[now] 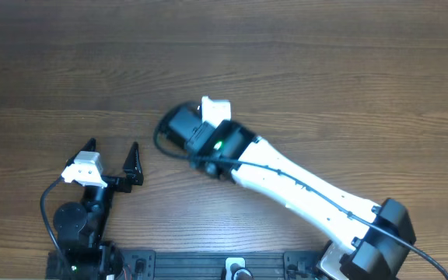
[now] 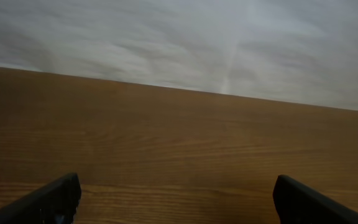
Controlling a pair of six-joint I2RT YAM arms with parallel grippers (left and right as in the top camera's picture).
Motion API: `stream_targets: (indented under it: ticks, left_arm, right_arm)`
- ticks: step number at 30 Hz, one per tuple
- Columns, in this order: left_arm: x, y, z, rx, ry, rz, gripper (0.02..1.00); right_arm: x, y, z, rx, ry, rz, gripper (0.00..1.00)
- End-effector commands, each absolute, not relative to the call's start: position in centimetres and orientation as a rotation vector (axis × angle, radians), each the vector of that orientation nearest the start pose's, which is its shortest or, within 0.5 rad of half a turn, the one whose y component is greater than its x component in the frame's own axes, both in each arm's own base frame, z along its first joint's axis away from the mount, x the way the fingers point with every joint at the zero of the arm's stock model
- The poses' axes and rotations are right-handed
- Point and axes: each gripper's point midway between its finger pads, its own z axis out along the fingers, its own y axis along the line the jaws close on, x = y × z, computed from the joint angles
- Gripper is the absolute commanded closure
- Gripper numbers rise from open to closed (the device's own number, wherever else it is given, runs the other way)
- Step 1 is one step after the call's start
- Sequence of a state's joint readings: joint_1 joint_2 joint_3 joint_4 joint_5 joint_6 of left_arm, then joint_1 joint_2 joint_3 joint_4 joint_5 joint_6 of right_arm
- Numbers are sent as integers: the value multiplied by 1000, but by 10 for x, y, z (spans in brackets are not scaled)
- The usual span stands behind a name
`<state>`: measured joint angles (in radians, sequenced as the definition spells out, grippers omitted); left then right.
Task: Stack Cubes
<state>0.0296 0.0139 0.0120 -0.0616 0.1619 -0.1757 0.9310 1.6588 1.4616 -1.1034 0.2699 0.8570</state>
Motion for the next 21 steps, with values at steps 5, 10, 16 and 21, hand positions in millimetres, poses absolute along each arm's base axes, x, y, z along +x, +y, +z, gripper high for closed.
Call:
stream_targets:
  ticks: [5,10,16,21]
  left_arm:
    - [245,-21,160,-27,1635,-239,20]
    - [245,-21,160,-27,1635,-239,18]
    - [245,-21,160,-27,1635,-239,20]
    - [245,-21,160,-27,1635,-239,18]
  right_arm:
    - [289,244,138,-83,2823,-1,987]
    - [288,258,122,-121,2872,49,989]
    - [288,260,109,-125,2900,37,991]
    - [289,262,104,-122,2916,45,989]
